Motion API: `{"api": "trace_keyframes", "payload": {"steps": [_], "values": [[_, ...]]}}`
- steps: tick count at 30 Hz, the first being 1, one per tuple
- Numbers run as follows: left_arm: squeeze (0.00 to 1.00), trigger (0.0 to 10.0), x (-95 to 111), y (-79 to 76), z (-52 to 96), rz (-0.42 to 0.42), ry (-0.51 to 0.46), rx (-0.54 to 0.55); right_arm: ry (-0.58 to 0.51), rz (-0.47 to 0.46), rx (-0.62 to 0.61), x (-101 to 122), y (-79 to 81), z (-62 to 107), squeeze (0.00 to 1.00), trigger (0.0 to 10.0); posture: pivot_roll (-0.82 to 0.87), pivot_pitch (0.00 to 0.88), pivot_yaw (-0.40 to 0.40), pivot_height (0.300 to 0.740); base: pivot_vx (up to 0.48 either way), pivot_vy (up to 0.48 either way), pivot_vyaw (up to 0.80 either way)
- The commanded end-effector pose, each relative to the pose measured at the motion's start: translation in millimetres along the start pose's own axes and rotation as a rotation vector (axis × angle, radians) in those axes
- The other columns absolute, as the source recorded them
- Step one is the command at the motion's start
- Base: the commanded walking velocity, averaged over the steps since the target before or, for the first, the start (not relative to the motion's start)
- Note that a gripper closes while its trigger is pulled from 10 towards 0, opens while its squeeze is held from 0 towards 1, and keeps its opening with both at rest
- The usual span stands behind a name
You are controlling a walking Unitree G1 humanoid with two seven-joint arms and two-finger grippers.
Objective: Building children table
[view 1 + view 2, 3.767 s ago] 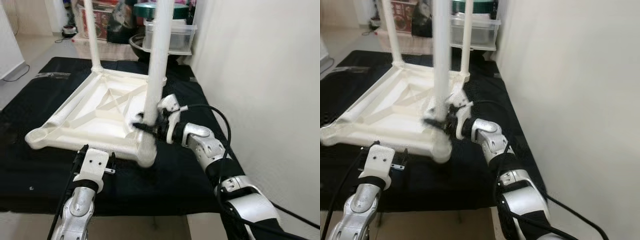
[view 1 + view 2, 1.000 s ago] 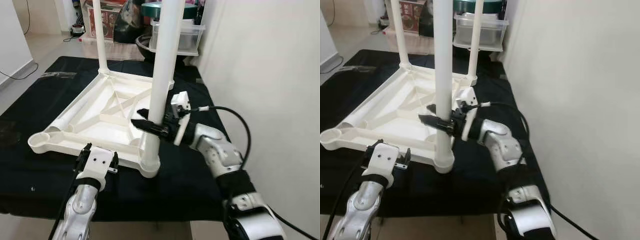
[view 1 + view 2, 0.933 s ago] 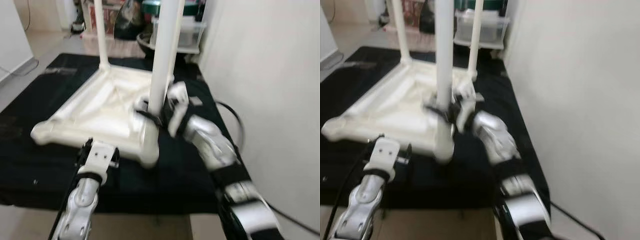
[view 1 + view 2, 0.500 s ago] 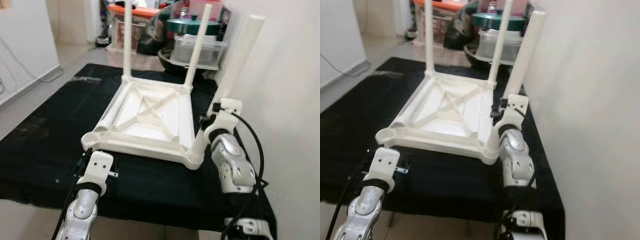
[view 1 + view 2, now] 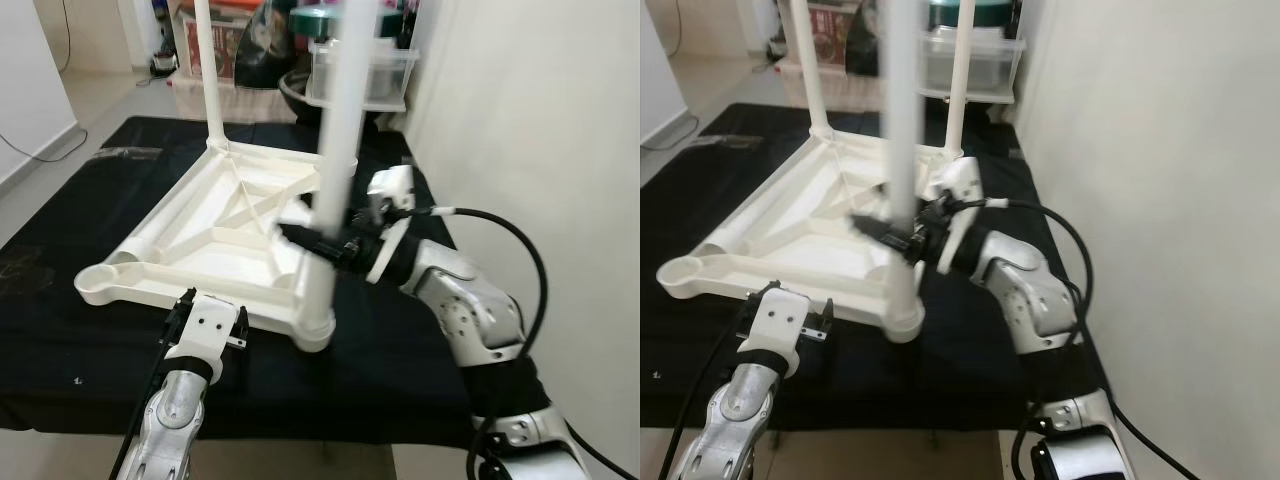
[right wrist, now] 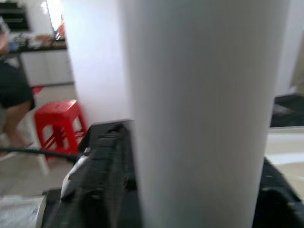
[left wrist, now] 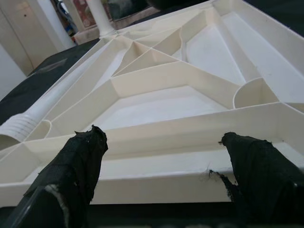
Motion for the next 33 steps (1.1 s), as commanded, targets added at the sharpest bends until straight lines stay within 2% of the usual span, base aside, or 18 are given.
{"api": "trace_keyframes", "payload": {"steps": [1, 5, 6, 8, 10, 13, 14, 15, 16, 17, 20, 21, 23, 24, 25, 28, 30, 33], "values": [[0.0, 10.0, -4.1, 2.4, 2.0, 0.002, 0.016, 0.014, 0.085, -0.022, -0.12, -24.3, -11.2, -5.2, 0.0, 0.0, 0.11, 0.0, -0.132, 0.74, 0.0, 0.0, 0.0], [0.0, 10.0, -5.1, 5.5, 3.3, -0.001, 0.019, 0.024, 0.155, -0.064, -0.457, -39.7, -37.7, -4.4, 0.0, 0.0, 0.11, 0.0, -0.126, 0.74, 0.0, 0.0, 0.0], [0.0, 10.0, -5.4, 5.7, 3.6, -0.001, 0.019, 0.025, 0.197, -0.087, -0.683, -47.9, -54.1, 7.1, 0.0, 0.0, 0.1, 0.0, -0.12, 0.74, 0.0, 0.0, 0.0], [0.0, 10.0, -5.4, 5.7, 3.6, -0.001, 0.019, 0.025, 0.197, -0.087, -0.683, -47.9, -54.1, 7.1, 0.0, 0.0, 0.1, 0.0, -0.12, 0.74, 0.0, 0.0, 0.0], [0.0, 10.0, -4.9, 3.7, 3.8, 0.001, 0.017, 0.021, 0.256, -0.179, -1.205, -67.6, -79.2, 63.2, 0.0, 0.0, 0.09, 0.0, -0.11, 0.74, 0.0, 0.0, 0.0], [0.0, 10.0, -4.6, 2.7, 4.1, 0.008, 0.015, 0.019, 0.285, -0.242, -1.382, -80.6, -70.5, 94.6, 0.0, 0.0, 0.08, 0.0, -0.098, 0.74, 0.0, 0.0, 0.0], [0.0, 10.0, -4.7, 2.6, 4.2, 0.01, 0.015, 0.019, 0.286, -0.26, -1.36, -82.8, -64.4, 95.4, 0.0, 0.0, 0.08, 0.0, -0.098, 0.74, 0.0, 0.0, 0.0], [0.0, 10.0, -5.4, 2.0, 4.6, 0.012, 0.017, 0.015, 0.262, -0.28, -1.249, -81.0, -54.9, 81.7, 0.0, 7.9, 0.07, 0.0, -0.089, 0.74, 0.0, 0.0, 0.0], [0.0, 10.0, -5.4, 2.0, 4.6, 0.012, 0.017, 0.015, 0.262, -0.28, -1.249, -81.0, -54.9, 81.7, 0.0, 7.9, 0.07, 0.0, -0.089, 0.74, 0.0, 0.0, 0.0], [0.0, 10.0, -6.0, 1.1, 4.9, 0.013, 0.019, 0.011, 0.221, -0.273, -1.15, -75.7, -47.2, 69.1, 0.0, 10.0, 0.06, 0.0, -0.085, 0.74, 0.0, 0.0, 0.0], [0.0, 10.0, -6.3, -0.5, 5.2, 0.015, 0.02, 0.005, 0.148, -0.258, -1.041, -66.3, -40.3, 55.1, 0.0, 10.0, 0.06, 0.0, -0.08, 0.74, 0.0, 0.0, 0.0], [0.0, 10.0, -6.3, -1.8, 5.3, 0.018, 0.021, 0.001, 0.085, -0.255, -0.932, -57.7, -34.0, 43.2, 1.0, 10.0, 0.06, 0.0, -0.08, 0.74, 0.0, 0.0, 0.0], [0.0, 10.0, -6.0, -2.8, 5.0, 0.02, 0.02, -0.003, 0.022, -0.222, -0.798, -44.8, -31.7, 31.4, 1.0, 10.0, 0.06, 0.0, -0.081, 0.74, 0.0, 0.0, 0.0], [0.0, 10.0, -5.7, -3.2, 4.0, 0.02, 0.019, -0.005, -0.016, -0.191, -0.623, -31.4, -31.4, 21.2, 0.0, 10.0, 0.07, 0.0, -0.088, 0.74, 0.0, 0.0, 0.0], [0.0, 10.0, -5.7, -3.2, 4.0, 0.02, 0.019, -0.005, -0.016, -0.191, -0.623, -31.4, -31.4, 21.2, 0.0, 10.0, 0.07, 0.0, -0.088, 0.74, 0.0, 0.0, 0.0], [0.0, 10.0, -5.2, -1.9, 1.5, 0.02, 0.016, 0.001, -0.028, -0.094, -0.285, -9.0, -28.5, 11.1, 0.0, 10.0, 0.08, 0.0, -0.102, 0.74, 0.0, 0.0, 0.0], [0.0, 10.0, -5.2, -1.9, 1.5, 0.02, 0.016, 0.001, -0.028, -0.094, -0.285, -9.0, -28.5, 11.1, 0.0, 10.0, 0.08, 0.0, -0.102, 0.74, 0.0, 0.0, 0.0], [0.0, 10.0, -4.4, -0.3, 1.3, 0.02, 0.01, 0.014, 0.061, 0.007, 0.086, -10.7, -3.1, 7.9, 0.0, 10.0, 0.09, 0.0, -0.121, 0.74, 0.0, 0.0, 0.0]]}}
Point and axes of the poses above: a point about 5 cm out from each wrist's last joint towards the gripper, its own z axis pointing back from the gripper into the wrist, its own x axis along the axis of the wrist's last joint, y = z × x, the point moved 1 cm from there along -z, pointing out of the wrist towards the gripper, and after that the axes turned 2 degrees about z, right-handed, at the moved point
